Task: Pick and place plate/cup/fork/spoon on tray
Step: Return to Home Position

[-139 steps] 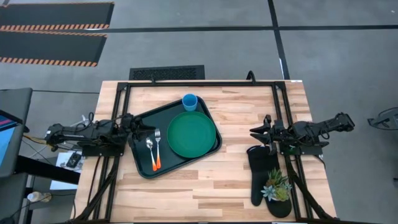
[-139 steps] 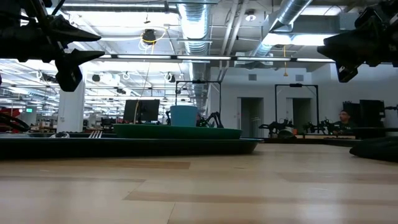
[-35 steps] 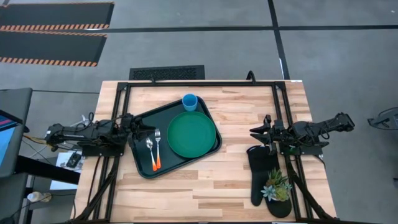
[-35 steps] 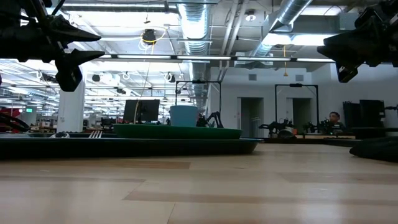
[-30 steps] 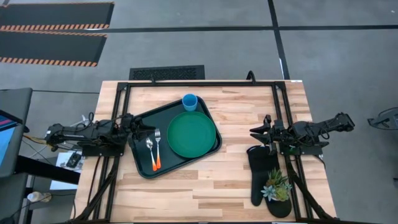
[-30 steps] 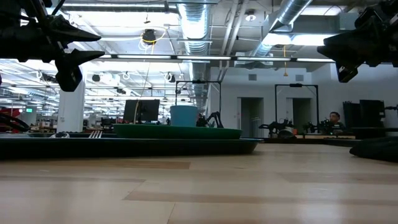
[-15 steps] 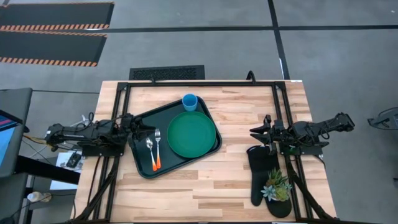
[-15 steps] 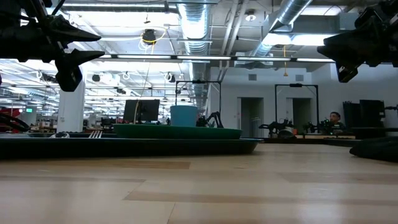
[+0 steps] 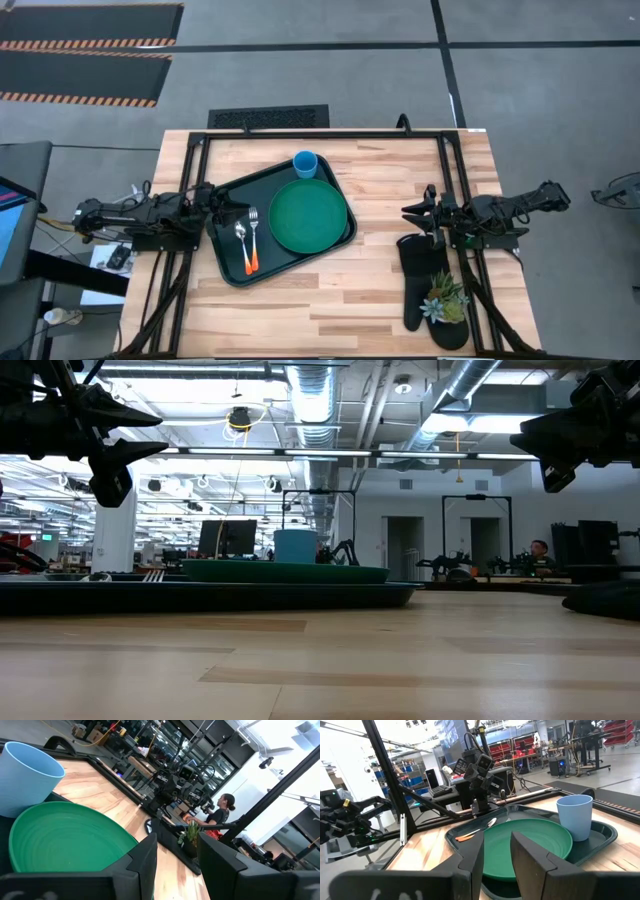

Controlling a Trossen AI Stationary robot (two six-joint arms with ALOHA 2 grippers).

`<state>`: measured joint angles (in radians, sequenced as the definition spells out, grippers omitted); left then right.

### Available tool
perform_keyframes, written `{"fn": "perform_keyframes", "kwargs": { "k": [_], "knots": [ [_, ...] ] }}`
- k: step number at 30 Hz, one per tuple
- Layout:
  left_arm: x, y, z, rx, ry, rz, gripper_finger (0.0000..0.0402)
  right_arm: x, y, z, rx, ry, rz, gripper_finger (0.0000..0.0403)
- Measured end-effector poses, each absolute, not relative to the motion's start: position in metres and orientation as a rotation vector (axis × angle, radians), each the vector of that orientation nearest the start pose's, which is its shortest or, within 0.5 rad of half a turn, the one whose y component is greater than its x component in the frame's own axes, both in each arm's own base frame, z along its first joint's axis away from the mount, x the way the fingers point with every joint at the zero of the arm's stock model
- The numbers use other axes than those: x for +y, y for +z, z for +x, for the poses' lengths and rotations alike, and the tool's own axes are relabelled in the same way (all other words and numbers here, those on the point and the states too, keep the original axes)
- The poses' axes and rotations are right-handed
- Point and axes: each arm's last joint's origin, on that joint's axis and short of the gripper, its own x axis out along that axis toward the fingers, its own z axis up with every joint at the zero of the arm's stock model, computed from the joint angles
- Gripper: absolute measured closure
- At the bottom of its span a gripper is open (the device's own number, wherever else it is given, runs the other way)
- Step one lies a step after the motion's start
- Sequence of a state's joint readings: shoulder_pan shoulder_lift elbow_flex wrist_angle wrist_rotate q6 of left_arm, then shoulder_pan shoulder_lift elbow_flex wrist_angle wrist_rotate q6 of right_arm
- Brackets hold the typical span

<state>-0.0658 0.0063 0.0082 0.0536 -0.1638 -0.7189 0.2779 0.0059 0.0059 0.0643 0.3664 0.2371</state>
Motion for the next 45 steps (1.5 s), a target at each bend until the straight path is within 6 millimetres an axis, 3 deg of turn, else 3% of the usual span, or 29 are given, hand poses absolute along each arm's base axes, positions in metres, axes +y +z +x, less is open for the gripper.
{"fn": "perform_keyframes", "kwargs": {
  "k": [45],
  "knots": [
    [-0.0022,0.1711,0.0966,-0.054,0.067,-0.723,0.0278,0.0162,0.1712,0.0947,-0.072,-0.081,0.257,0.0282]
  ]
}}
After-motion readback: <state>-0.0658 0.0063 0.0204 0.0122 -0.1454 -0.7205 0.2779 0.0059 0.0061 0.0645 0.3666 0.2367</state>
